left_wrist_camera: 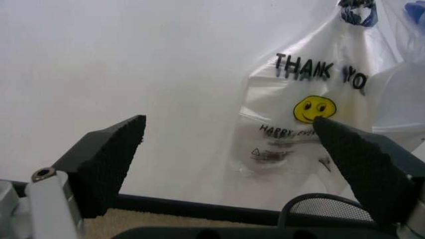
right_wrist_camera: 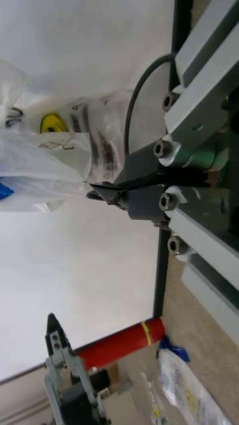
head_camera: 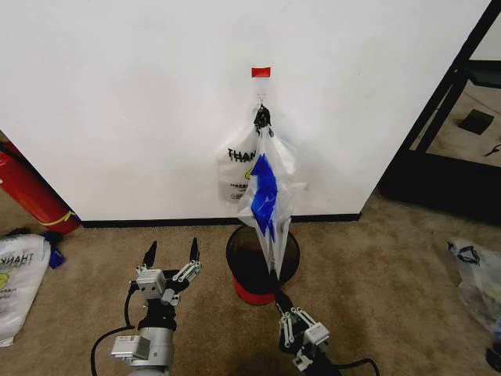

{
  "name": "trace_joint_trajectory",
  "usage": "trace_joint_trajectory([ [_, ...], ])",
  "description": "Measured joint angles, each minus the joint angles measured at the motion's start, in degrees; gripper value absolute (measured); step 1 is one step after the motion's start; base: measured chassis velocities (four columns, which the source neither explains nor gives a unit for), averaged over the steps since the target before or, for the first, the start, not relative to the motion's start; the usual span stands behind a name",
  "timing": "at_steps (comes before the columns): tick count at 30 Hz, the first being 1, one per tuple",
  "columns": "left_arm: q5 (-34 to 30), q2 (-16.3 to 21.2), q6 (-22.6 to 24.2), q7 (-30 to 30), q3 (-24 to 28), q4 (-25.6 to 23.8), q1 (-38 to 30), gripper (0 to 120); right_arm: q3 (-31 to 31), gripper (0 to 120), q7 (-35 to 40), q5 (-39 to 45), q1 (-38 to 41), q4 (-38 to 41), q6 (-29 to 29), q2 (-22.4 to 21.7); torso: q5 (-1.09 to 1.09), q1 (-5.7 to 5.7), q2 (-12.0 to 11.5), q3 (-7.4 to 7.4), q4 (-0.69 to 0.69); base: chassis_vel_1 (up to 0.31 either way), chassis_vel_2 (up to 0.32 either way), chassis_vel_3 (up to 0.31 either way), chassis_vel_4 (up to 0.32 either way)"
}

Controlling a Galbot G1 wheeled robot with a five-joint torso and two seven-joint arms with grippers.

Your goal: Pick up the garbage bag from the wall and place it over the trash bin.

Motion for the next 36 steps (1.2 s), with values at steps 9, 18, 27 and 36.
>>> trace_joint_trajectory([
  [9, 0.2, 0.0, 0.1, 0.0, 0.1, -0.6, 0.3, 99, 2.7, 0, 1.1, 1.4, -0.1, 3.8, -1.0, -0.5, 0.09, 0.00, 0.0, 0.00, 0.00, 0.000, 0.000, 0.000, 0.000],
  [18, 0.1, 0.0, 0.0, 0.0, 0.1, -0.6, 0.4, 99, 7.1, 0, 2.4, -1.4, -4.0, 5.9, 4.3, -2.6, 0.01, 0.00, 0.0, 0.00, 0.00, 0.000, 0.000, 0.000, 0.000],
  [27, 0.7, -0.6, -0.2, 0.0, 0.0, -0.9, 0.9, 99, 7.5, 0, 3.6, -1.9, -4.8, 4.4, 7.2, -3.9, 0.01, 0.00, 0.0, 0.00, 0.01, 0.000, 0.000, 0.000, 0.000],
  [36, 1.0, -0.7, -0.1, 0.0, 0.0, -0.9, 1.0, 99, 7.9, 0, 4.4, -2.7, -5.9, 3.5, 10.0, -4.8, 0.01, 0.00, 0.0, 0.00, 0.01, 0.000, 0.000, 0.000, 0.000],
])
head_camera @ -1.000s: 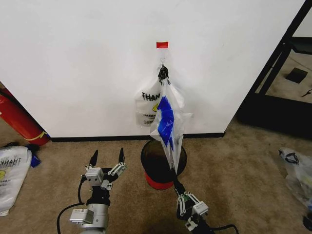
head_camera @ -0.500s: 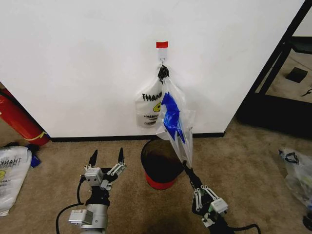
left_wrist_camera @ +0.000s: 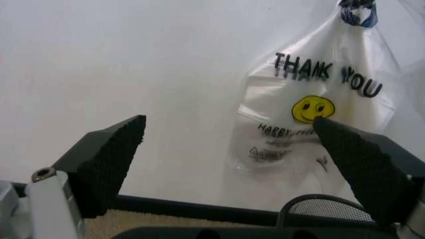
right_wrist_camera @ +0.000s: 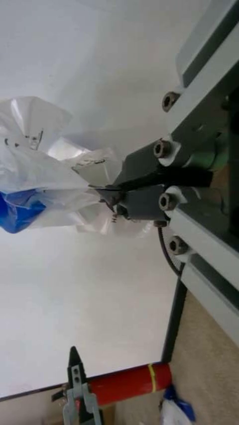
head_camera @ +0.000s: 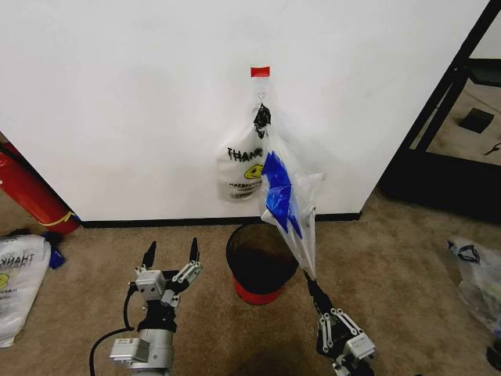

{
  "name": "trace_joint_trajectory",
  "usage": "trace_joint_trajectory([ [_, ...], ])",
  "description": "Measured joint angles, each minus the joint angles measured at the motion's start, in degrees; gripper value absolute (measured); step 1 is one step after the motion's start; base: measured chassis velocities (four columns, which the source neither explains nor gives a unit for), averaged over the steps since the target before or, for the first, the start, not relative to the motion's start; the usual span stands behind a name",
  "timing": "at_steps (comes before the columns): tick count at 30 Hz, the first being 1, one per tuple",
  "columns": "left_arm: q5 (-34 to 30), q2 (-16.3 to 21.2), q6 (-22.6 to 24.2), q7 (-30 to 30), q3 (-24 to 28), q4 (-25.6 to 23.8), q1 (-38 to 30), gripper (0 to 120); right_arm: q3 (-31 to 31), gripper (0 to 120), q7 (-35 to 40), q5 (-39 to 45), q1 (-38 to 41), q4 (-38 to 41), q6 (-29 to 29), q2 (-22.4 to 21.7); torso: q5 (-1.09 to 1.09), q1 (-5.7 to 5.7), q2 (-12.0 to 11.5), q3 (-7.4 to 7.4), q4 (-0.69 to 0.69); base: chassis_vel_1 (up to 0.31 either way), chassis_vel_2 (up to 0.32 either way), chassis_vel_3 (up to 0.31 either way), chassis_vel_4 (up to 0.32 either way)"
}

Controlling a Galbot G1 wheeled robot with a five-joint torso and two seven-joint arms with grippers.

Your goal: Pick up the garbage bag from the wall and place it over the trash bin.

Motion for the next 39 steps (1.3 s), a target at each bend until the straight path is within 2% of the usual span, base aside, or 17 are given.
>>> trace_joint_trajectory([
  [5, -0.8, 0.8, 1.2, -0.1, 1.1, -0.9, -0.2, 99, -0.1, 0, 0.2, 1.0, 1.8, -0.3, -0.6, -0.6, 0.00, 0.00, 0.0, 0.00, 0.00, 0.000, 0.000, 0.000, 0.000],
  [8, -3.8, 2.9, 3.3, -0.1, 2.5, -3.6, -0.8, 99, -0.7, 0, 0.2, 1.3, 4.6, -0.7, -2.5, -1.0, 0.00, 0.00, 0.0, 0.00, 0.03, 0.000, 0.000, 0.000, 0.000],
  [13, -13.0, 8.7, 7.3, -0.7, 5.6, -7.1, -5.1, 99, -0.6, 0, 0.5, 0.9, 7.9, -2.5, -4.0, -0.8, 0.00, 0.00, 0.0, 0.00, -0.01, 0.000, 0.000, 0.000, 0.000],
  [14, -17.5, 12.0, 8.9, -1.2, 6.7, -8.0, -7.6, 99, -0.4, 0, 0.8, 0.4, 9.2, -3.3, -4.6, -0.6, -0.01, 0.00, 0.0, 0.00, -0.01, 0.000, 0.000, 0.000, 0.000],
  [15, -19.1, 13.4, 9.5, -1.4, 7.1, -8.2, -8.6, 99, -0.3, 0, 1.1, 0.4, 9.7, -3.5, -4.9, -0.4, -0.01, 0.00, 0.0, 0.00, -0.02, 0.000, 0.000, 0.000, 0.000],
  [16, -19.1, 13.4, 9.5, -1.4, 7.1, -8.2, -8.6, 99, -0.3, 0, 1.1, 0.4, 9.7, -3.5, -4.9, -0.4, -0.01, 0.00, 0.0, 0.00, -0.02, 0.000, 0.000, 0.000, 0.000],
  [18, -25.8, 19.0, 11.8, -1.9, 9.3, -8.7, -13.5, 99, -1.3, 0, 3.5, 2.1, 13.1, -3.9, -9.2, 0.7, -0.02, 0.01, 0.0, 0.01, 0.01, 0.000, 0.000, 0.000, 0.000],
  [20, -27.2, 20.0, 12.2, -2.0, 10.1, -8.7, -15.1, 99, -1.7, 0, 4.0, 3.1, 14.1, -3.7, -10.6, 1.0, -0.01, 0.01, 0.0, 0.01, -0.01, 0.000, 0.000, 0.000, 0.000],
  [23, -32.0, 22.3, 14.1, -2.6, 14.6, -7.8, -22.3, 98, -2.5, 0, 5.4, 5.5, 18.0, -3.3, -15.4, 2.3, -0.02, 0.01, 0.0, 0.01, 0.01, 0.000, 0.000, 0.000, 0.000],
  [24, -32.7, 22.5, 14.4, -2.7, 15.2, -7.6, -23.3, 98, -2.5, 0, 5.5, 5.6, 18.4, -3.3, -15.7, 2.4, -0.01, 0.01, 0.0, 0.01, 0.02, 0.000, 0.000, 0.000, 0.000],
  [25, -35.3, 23.2, 15.4, -3.1, 17.4, -6.4, -27.5, 97, -2.7, 0, 5.5, 5.7, 19.1, -3.3, -16.6, 2.6, 0.00, 0.01, 0.0, 0.01, 0.01, 0.000, 0.000, 0.000, 0.000],
  [26, -35.3, 23.2, 15.4, -3.1, 17.4, -6.4, -27.5, 97, -2.7, 0, 5.5, 5.7, 19.1, -3.3, -16.6, 2.6, 0.00, 0.01, 0.0, 0.01, 0.01, 0.000, 0.000, 0.000, 0.000],
  [30, -39.7, 23.5, 16.8, -4.0, 22.5, -0.5, -39.4, 96, -2.4, 0, 5.4, 5.6, 18.6, -3.2, -17.2, 2.7, 0.00, 0.01, 0.0, 0.01, -0.02, 0.000, 0.000, 0.000, 0.000],
  [33, -44.6, 21.6, 17.8, -4.8, 26.0, 4.3, -47.2, 96, -1.7, 0, 5.1, 5.5, 17.4, -2.8, -17.1, 2.6, -0.01, 0.01, 0.0, 0.01, -0.02, 0.000, 0.000, 0.000, 0.000],
  [35, -45.5, 20.9, 18.1, -5.0, 26.6, 5.4, -48.6, 96, -1.5, 0, 5.1, 5.5, 17.2, -2.7, -17.1, 2.6, 0.00, 0.01, 0.0, 0.01, -0.01, 0.000, 0.000, 0.000, 0.000],
  [37, -46.5, 18.5, 18.6, -5.5, 28.5, 9.1, -52.1, 96, -1.1, 0, 5.0, 5.5, 16.9, -2.4, -17.0, 2.6, 0.00, 0.01, 0.0, 0.01, -0.02, 0.000, 0.000, 0.000, 0.000],
  [39, -46.6, 17.4, 18.7, -5.6, 29.1, 10.9, -53.3, 95, -0.9, 0, 5.0, 5.5, 16.8, -2.3, -17.0, 2.6, 0.00, 0.01, 0.0, 0.01, -0.02, 0.000, 0.000, 0.000, 0.000],
])
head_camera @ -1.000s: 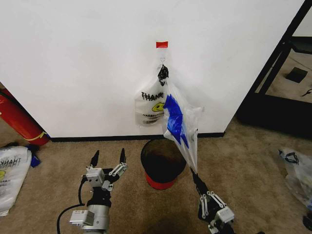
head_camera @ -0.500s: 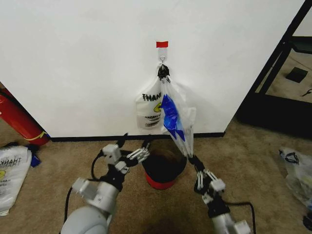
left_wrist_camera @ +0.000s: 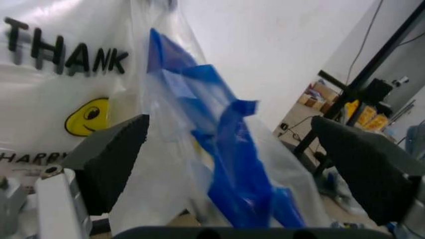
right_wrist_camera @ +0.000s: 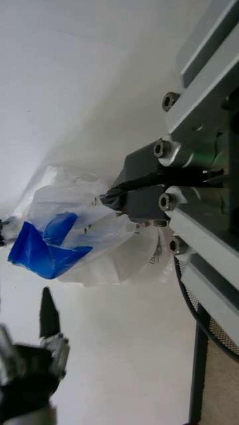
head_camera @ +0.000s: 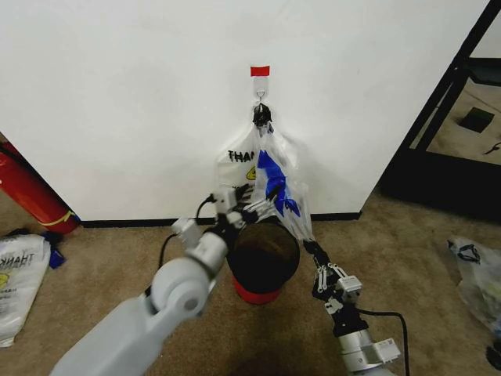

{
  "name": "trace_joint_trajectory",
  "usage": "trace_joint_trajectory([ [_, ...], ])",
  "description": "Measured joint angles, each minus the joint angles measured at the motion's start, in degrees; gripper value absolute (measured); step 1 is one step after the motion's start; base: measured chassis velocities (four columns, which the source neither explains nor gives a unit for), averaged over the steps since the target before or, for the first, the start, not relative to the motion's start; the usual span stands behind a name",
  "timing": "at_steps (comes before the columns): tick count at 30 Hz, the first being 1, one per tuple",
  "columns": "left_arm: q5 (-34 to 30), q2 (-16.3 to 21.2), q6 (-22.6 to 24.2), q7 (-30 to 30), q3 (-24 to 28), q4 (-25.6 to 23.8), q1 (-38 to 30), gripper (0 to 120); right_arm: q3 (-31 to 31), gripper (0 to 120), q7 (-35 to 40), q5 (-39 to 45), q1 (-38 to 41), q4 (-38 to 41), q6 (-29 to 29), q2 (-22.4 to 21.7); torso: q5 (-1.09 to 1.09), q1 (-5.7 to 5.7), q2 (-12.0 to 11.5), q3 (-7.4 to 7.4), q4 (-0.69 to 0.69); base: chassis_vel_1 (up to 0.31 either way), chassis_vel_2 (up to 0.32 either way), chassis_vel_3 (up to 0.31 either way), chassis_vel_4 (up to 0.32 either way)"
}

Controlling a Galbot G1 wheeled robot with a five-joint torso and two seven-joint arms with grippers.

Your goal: Pick up the garbage bag from the wall and place it over the trash bin.

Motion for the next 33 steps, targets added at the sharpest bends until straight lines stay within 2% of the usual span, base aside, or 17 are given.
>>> trace_joint_trajectory([
  [5, -0.3, -0.2, 0.1, 0.3, 0.8, 0.8, -0.7, 91, 0.2, 0, 0.0, 0.0, 0.1, 0.0, 0.1, 0.0, 0.00, -0.01, 0.0, -0.01, 0.04, 0.000, 0.000, 0.000, 0.000],
  [10, -0.2, -0.6, 0.5, 0.3, 2.1, 1.8, -1.5, 86, 0.2, 0, 0.0, 0.0, 0.4, -0.1, 0.1, 0.0, 0.00, -0.01, 0.0, -0.01, 0.02, 0.000, 0.000, 0.000, 0.000],
  [14, -0.7, -0.8, 0.6, 0.0, 2.6, 2.1, -1.7, 68, 0.3, 0, 0.0, 0.0, 0.3, -0.1, 0.2, 0.0, 0.00, -0.01, 0.0, -0.01, 0.02, 0.000, 0.000, 0.000, 0.000],
  [15, -0.7, -0.8, 0.6, 0.0, 2.6, 2.1, -1.7, 68, 0.3, 0, 0.0, 0.0, 0.3, -0.1, 0.2, 0.0, 0.00, -0.01, 0.0, -0.01, 0.02, 0.000, 0.000, 0.000, 0.000],
  [17, -0.8, -0.7, 0.2, 0.0, 2.8, 2.2, -1.7, 59, 0.3, 0, -0.1, 0.0, 0.1, -0.2, 0.4, 0.0, 0.00, -0.01, 0.0, -0.01, 0.02, 0.000, 0.000, 0.000, 0.000],
  [19, -0.9, -0.8, 0.0, -0.1, 2.8, 2.3, -1.6, 53, 0.3, 0, -0.1, 0.0, 0.1, -0.2, 0.4, 0.0, 0.00, -0.01, 0.0, -0.01, 0.02, 0.000, 0.000, 0.000, 0.000],
  [21, -0.9, -0.7, -0.2, -0.2, 2.6, 2.3, -1.4, 41, 0.4, 0, -0.1, 0.0, 0.3, -0.2, 0.4, 0.0, 0.00, -0.01, 0.0, -0.01, 0.02, 0.000, 0.000, 0.000, 0.000],
  [24, -0.9, -0.7, -0.4, -0.4, 2.6, 2.2, -1.1, 35, 0.4, 0, -0.1, 0.0, 0.3, -0.3, 0.4, 0.0, 0.00, -0.01, 0.0, -0.01, 0.02, 0.000, 0.000, 0.000, 0.000],
  [27, -0.9, -1.0, -0.6, -0.5, 2.5, 1.8, -0.5, 24, 0.4, 0, -0.1, 0.0, 0.3, -0.4, 0.4, 0.0, -0.01, -0.01, 0.0, -0.01, 0.02, 0.000, 0.000, 0.000, 0.000],
  [28, -0.9, -1.0, -0.7, -0.5, 2.5, 1.6, -0.2, 17, 0.4, 0, 0.0, 0.0, 0.3, -0.4, 0.4, 0.0, -0.01, -0.01, 0.0, -0.01, 0.01, 0.000, 0.000, 0.000, 0.000],
  [30, -0.9, -1.0, -0.7, -0.5, 2.4, 1.4, 0.0, 14, 0.4, 0, 0.0, 0.0, 0.4, -0.5, 0.4, 0.0, -0.01, -0.01, 0.0, -0.01, 0.02, 0.000, 0.000, 0.000, 0.000],
  [33, -1.8, -0.8, -0.6, -0.5, 2.1, 1.0, 0.5, 3, 0.4, 0, 0.0, 0.2, 0.3, -0.5, 0.4, -0.1, 0.00, -0.01, 0.0, -0.01, 0.02, 0.000, 0.000, 0.000, 0.000],
])
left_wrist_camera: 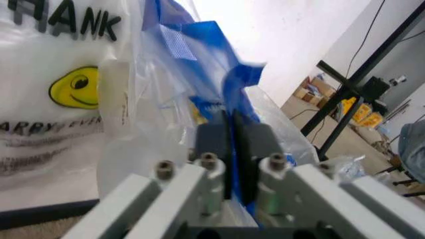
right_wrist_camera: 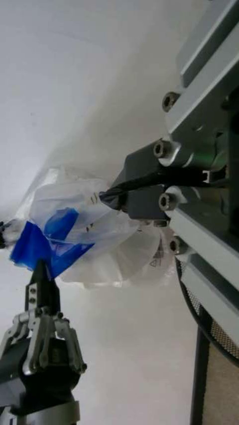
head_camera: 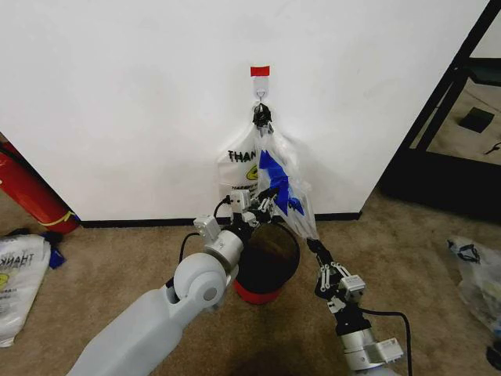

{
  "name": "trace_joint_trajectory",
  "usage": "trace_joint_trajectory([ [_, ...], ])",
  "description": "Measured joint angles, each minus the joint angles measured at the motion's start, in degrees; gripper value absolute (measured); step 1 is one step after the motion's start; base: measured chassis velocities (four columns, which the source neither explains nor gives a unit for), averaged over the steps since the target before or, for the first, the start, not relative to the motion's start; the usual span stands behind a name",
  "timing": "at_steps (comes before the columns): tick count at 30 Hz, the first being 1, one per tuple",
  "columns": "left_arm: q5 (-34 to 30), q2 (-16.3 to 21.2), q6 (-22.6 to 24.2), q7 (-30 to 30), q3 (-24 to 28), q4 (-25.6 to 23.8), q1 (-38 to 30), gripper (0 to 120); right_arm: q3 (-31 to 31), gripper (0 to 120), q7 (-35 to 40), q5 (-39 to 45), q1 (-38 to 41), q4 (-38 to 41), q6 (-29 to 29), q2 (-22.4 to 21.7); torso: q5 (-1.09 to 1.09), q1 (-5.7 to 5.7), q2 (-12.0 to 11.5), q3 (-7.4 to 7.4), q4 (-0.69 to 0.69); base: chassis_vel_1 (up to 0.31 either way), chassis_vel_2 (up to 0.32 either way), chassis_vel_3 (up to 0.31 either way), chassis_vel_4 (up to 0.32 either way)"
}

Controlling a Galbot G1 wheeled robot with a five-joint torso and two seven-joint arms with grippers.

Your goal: Pick up the garbage bag from the wall and place it over the trash bin.

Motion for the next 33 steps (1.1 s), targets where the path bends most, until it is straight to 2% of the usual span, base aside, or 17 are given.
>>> trace_joint_trajectory([
  [7, -1.6, -0.7, 0.1, 0.1, -0.9, -0.7, 0.6, 0, -0.3, 0, 0.1, 0.0, -0.2, 0.0, 0.0, 0.0, 0.00, 0.00, 0.0, 0.00, -0.01, 0.000, 0.000, 0.000, 0.000],
  [12, -2.0, -1.1, -0.9, -0.8, -4.0, -1.4, 1.6, 0, 0.1, 0, 1.6, 2.1, 0.5, 0.1, -0.9, -0.2, 0.00, 0.00, 0.0, 0.00, -0.01, 0.000, 0.000, 0.000, 0.000],
  [16, -3.9, -0.1, -1.7, -1.2, -9.0, -5.0, 4.5, 0, 0.9, 1, 3.9, 4.9, 1.3, 0.3, -2.5, -0.3, 0.00, 0.00, 0.0, 0.00, -0.01, 0.000, 0.000, 0.000, 0.000],
  [19, -4.2, 1.3, -2.2, -1.1, -11.3, -7.6, 7.1, 0, 1.4, 14, 4.3, 5.8, 0.5, 1.6, -3.3, -1.8, 0.00, 0.00, 0.0, 0.00, 0.01, 0.000, 0.000, 0.000, 0.000],
  [21, -4.2, 1.5, -2.2, -1.0, -11.7, -8.1, 7.7, 0, 1.7, 17, 4.4, 6.0, 0.0, 2.2, -3.6, -2.9, 0.00, 0.00, 0.0, 0.00, 0.00, 0.000, 0.000, 0.000, 0.000],
  [22, -4.1, 1.7, -2.3, -0.8, -12.1, -8.9, 8.7, 0, 2.5, 23, 4.4, 6.1, -0.7, 3.1, -4.0, -4.7, 0.00, 0.00, 0.0, 0.00, 0.00, 0.000, 0.000, 0.000, 0.000],
  [25, -3.3, 1.2, -2.3, -0.5, -12.3, -10.2, 10.3, 0, 5.0, 33, 5.1, 6.3, -2.5, 6.0, -5.5, -8.6, 0.01, 0.00, 0.0, 0.00, -0.01, 0.000, 0.000, 0.000, 0.000],
  [27, -2.3, 0.4, -2.4, -0.2, -12.1, -10.7, 11.8, 0, 7.1, 45, 5.9, 6.7, -3.9, 10.1, -7.7, -11.0, 0.00, -0.01, 0.0, 0.00, -0.02, 0.000, 0.000, 0.000, 0.000],
  [28, -2.3, 0.4, -2.4, -0.2, -12.1, -10.7, 11.8, 0, 7.1, 45, 5.9, 6.7, -3.9, 10.1, -7.7, -11.0, 0.00, -0.01, 0.0, 0.00, -0.02, 0.000, 0.000, 0.000, 0.000],
  [30, -1.8, 0.0, -2.5, -0.1, -12.0, -10.9, 12.6, 0, 8.2, 53, 7.0, 6.3, -4.2, 12.9, -9.6, -12.6, 0.00, -0.01, 0.0, -0.01, -0.02, 0.000, 0.000, 0.000, 0.000],
  [33, -1.6, -0.2, -2.6, 0.0, -11.7, -10.9, 13.0, 0, 8.8, 59, 8.0, 4.9, -3.1, 14.8, -11.7, -15.0, 0.00, -0.01, 0.0, 0.00, -0.02, 0.000, 0.000, 0.000, 0.000],
])
